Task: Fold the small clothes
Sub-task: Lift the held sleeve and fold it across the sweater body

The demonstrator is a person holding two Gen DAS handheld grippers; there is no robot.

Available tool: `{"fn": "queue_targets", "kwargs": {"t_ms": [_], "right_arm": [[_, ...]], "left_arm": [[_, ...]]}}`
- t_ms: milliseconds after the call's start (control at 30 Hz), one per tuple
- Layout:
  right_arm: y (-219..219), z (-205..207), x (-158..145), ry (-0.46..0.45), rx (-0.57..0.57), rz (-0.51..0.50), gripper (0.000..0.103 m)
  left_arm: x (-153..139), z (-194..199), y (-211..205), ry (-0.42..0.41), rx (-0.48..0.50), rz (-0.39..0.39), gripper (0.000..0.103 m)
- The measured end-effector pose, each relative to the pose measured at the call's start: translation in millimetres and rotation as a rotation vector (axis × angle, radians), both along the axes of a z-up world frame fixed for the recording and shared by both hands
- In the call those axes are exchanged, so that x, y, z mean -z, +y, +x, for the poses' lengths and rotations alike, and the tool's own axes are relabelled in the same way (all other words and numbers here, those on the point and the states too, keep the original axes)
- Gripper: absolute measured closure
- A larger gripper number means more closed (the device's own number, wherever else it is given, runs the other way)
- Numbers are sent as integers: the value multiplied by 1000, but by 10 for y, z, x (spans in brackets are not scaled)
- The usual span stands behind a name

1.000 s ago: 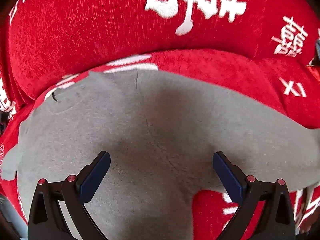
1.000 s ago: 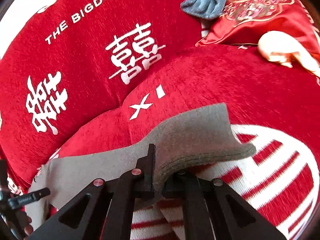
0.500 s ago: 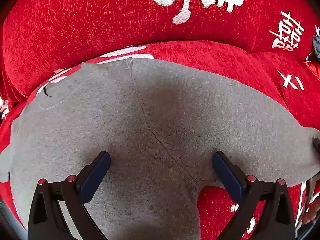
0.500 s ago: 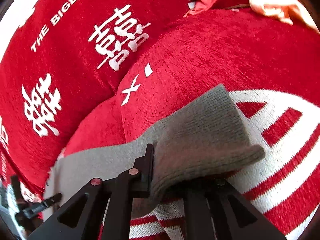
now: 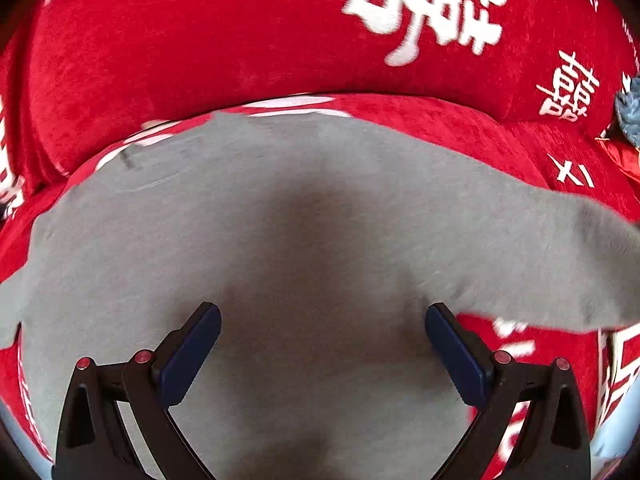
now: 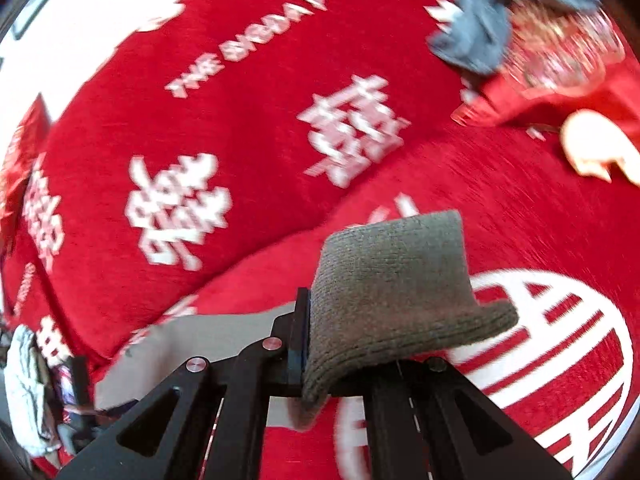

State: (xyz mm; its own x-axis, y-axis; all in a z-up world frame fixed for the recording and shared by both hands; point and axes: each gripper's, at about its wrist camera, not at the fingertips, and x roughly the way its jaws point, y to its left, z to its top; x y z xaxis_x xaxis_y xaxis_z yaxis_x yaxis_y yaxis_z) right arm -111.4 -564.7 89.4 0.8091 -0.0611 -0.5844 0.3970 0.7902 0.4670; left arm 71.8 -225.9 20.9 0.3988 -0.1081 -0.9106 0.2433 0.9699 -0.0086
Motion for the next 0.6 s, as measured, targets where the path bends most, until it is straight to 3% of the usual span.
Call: {"fn": "queue_targets", "kwargs": {"t_ms": [200, 433, 600], "right_arm": [[542, 226, -411, -33, -56, -58, 98], [1166, 500, -482, 12, -124, -106, 98], [1551, 662, -536, 30, -166, -142, 98]], "left_arm": [[30, -146, 679, -21, -72, -20, 0], [32, -291, 1464, -107, -167, -35, 0], [152, -369, 1966, -123, -221, -48, 0]]}}
